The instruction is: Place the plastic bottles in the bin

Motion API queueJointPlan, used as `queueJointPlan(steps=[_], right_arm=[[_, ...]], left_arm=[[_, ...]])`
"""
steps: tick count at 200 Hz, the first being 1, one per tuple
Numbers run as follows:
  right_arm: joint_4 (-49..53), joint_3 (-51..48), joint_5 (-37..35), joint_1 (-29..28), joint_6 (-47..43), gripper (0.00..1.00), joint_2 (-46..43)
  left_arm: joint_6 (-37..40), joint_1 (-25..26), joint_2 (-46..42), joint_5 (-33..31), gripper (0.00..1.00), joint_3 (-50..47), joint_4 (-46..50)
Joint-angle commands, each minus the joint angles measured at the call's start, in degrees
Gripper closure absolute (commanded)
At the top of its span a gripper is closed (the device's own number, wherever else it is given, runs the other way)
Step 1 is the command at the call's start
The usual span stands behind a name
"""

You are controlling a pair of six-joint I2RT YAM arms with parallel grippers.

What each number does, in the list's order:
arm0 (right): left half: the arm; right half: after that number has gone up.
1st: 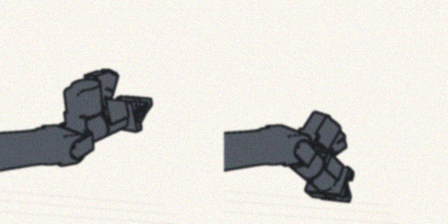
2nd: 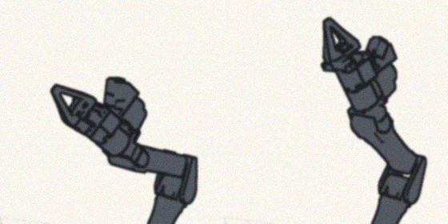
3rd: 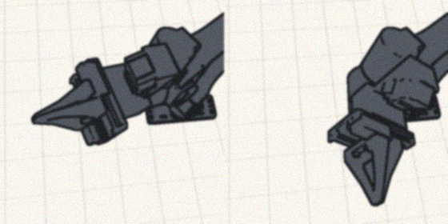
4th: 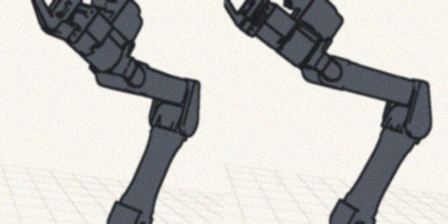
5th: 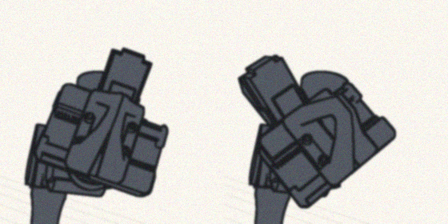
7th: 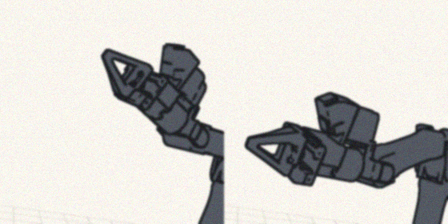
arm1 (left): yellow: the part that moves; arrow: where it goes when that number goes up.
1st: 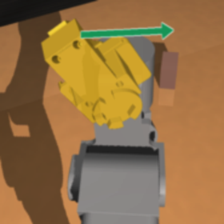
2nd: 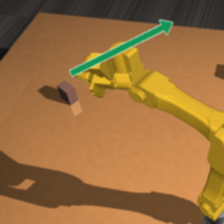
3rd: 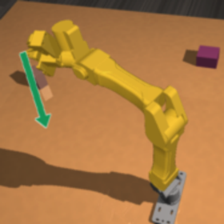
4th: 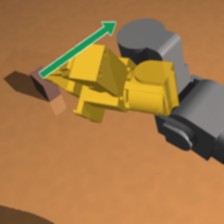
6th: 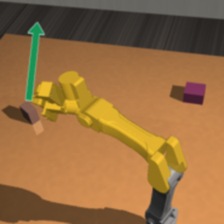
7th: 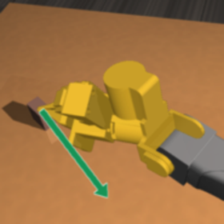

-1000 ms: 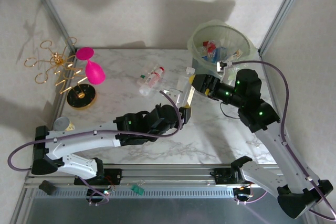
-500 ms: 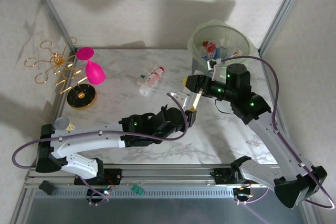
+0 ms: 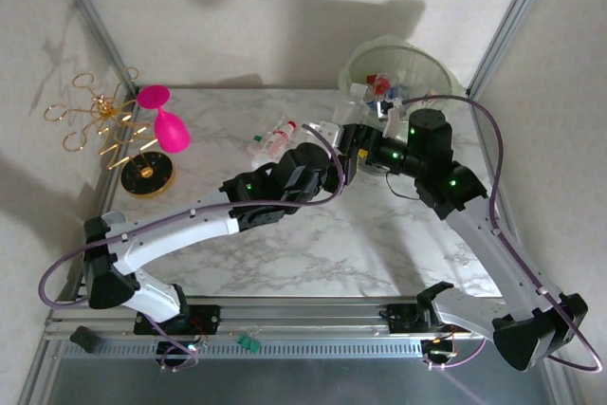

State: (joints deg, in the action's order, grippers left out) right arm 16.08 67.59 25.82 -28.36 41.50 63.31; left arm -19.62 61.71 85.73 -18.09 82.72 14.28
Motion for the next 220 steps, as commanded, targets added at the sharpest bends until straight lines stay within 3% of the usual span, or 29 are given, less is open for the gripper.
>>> queueJointPlan(steps=[1,43,66,82,95,117,143,177,220], right_arm=[[-1.0,3.7,2.6,-0.2,-0.9,0.18,1.6],[-1.3,6.8,1.1,-0.2,-1.2,0.37,3.0],[-1.2,8.2,0.9,-0.1,-1.0,0.40,4.4],[-1.5,7.6,0.2,-0.2,0.8,0.50,4.4],[-2.8,6.3,0.6,-0.1,2.1,0.56,3.9],[-3.5,5.3,-1.5,-0.2,2.1,0.56,2.3],[0.7,9.2,-6.1,0.4,-1.3,0.56,2.7],[8.3,19.1,-10.4,6.5,-5.6,0.56,7.9],[15.3,31.4,-16.4,15.5,-10.1,0.56,17.4]], left_arm=[[2.3,-1.5,0.9,3.2,0.66,2.4,-2.8],[3.5,-3.4,0.1,10.4,0.66,0.4,-6.3],[5.4,-1.9,-0.4,11.2,0.64,-0.6,-6.4],[6.3,-1.3,-0.3,11.0,0.55,-0.9,-6.1],[6.2,-1.3,-0.2,10.8,0.35,-0.8,-5.3],[5.9,-1.4,-1.7,10.8,0.15,-1.4,-4.5],[4.9,-2.4,-5.5,11.9,0.04,-2.0,-3.9],[6.4,-4.1,-12.9,12.5,0.01,-4.0,-3.7],[3.0,-10.2,-17.8,16.1,0.01,-9.1,0.4]])
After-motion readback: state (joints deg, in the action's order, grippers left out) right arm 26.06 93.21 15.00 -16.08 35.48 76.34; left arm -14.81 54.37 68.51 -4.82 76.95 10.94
